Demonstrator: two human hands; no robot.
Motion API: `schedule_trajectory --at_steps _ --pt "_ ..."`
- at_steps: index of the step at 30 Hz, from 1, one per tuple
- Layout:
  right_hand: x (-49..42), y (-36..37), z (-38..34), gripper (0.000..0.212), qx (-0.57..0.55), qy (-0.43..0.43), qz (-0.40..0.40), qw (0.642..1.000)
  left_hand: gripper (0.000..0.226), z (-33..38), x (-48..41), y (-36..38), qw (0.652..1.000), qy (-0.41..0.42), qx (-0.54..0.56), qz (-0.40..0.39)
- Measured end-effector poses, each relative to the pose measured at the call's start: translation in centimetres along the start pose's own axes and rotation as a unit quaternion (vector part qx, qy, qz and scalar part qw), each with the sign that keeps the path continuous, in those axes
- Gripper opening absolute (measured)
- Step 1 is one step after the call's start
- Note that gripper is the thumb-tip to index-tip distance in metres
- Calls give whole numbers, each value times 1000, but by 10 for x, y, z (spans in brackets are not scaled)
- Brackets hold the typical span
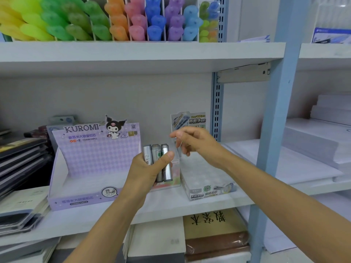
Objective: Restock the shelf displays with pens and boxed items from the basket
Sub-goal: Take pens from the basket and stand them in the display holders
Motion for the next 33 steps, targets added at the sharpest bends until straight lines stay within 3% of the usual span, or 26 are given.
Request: schedule_trajectory --at_steps 4,7,15,20,25,33 --pt "8 11 -10 14 -27 45 -79 996 31 5 6 9 999 34 -12 -27" --pt "11 9 -10 6 -70 54 -61 994 26 5 10 10 999 31 -9 -24" --pt "20 7 -9 26 -164 54 4 985 51 2 15 4 999 -2 -7 -36" --pt "21 7 -15 25 -178 21 25 983 45 4 14 4 999 1 -1 -33" --pt "21 6 -16 31 -199 33 10 979 20 4 12 3 1000 5 6 -10" --pt "10 5 -3 19 -255 61 136 955 28 3 6 6 1000 10 9 4"
Point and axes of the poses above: each hand's wrist, its own x-axis away from the middle knuckle, its own y-axis out of the palm, z = x × y, the point moved 1 cm from there along -x, towards the middle knuckle, and after that the axes turned 2 degrees about -z, right-handed, at the moved point
